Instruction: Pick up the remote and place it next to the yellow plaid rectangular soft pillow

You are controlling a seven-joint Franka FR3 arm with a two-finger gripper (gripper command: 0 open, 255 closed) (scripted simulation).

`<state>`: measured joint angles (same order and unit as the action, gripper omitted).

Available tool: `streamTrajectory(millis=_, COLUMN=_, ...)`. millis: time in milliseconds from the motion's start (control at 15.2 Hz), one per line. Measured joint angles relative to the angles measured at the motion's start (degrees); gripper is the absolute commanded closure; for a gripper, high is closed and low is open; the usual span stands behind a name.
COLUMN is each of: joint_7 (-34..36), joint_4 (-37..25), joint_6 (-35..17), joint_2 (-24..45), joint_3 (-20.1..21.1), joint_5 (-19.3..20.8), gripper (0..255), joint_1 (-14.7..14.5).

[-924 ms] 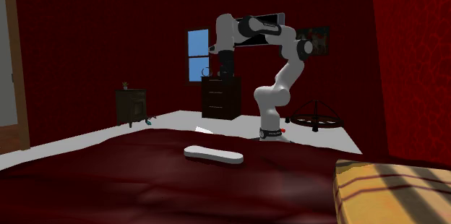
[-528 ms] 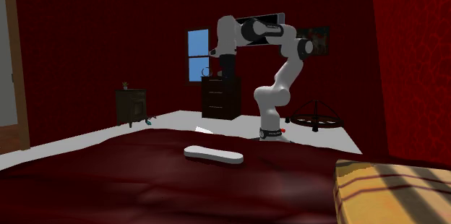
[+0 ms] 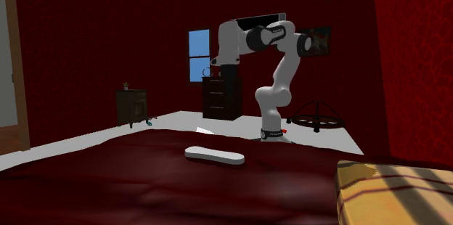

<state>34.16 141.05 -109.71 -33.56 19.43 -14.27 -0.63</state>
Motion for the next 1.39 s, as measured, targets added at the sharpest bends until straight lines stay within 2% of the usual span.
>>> streamTrajectory(millis=396, joint_7=14.2, joint_4=-5.3, joint_6=-8.1, joint_2=13.1, joint_3=8.7, joint_5=2.2, gripper=0, joint_1=2.8)
streamTrajectory(millis=660, joint_7=25.5, joint_4=-10.4, joint_6=-12.1, joint_2=22.9, joint_3=13.9, joint_5=7.1, gripper=0, joint_1=4.7)
streamTrajectory(millis=792, joint_7=31.9, joint_4=-13.7, joint_6=-13.6, joint_2=28.7, joint_3=15.9, joint_5=11.0, gripper=0, joint_1=5.3)
streamTrajectory(millis=1056, joint_7=43.6, joint_4=-20.7, joint_6=-14.6, joint_2=39.6, joint_3=17.3, joint_5=19.3, gripper=0, joint_1=4.3)
streamTrajectory(millis=1386, joint_7=46.6, joint_4=-21.1, joint_6=-17.2, joint_2=43.7, joint_3=16.6, joint_5=22.5, gripper=0, joint_1=3.6)
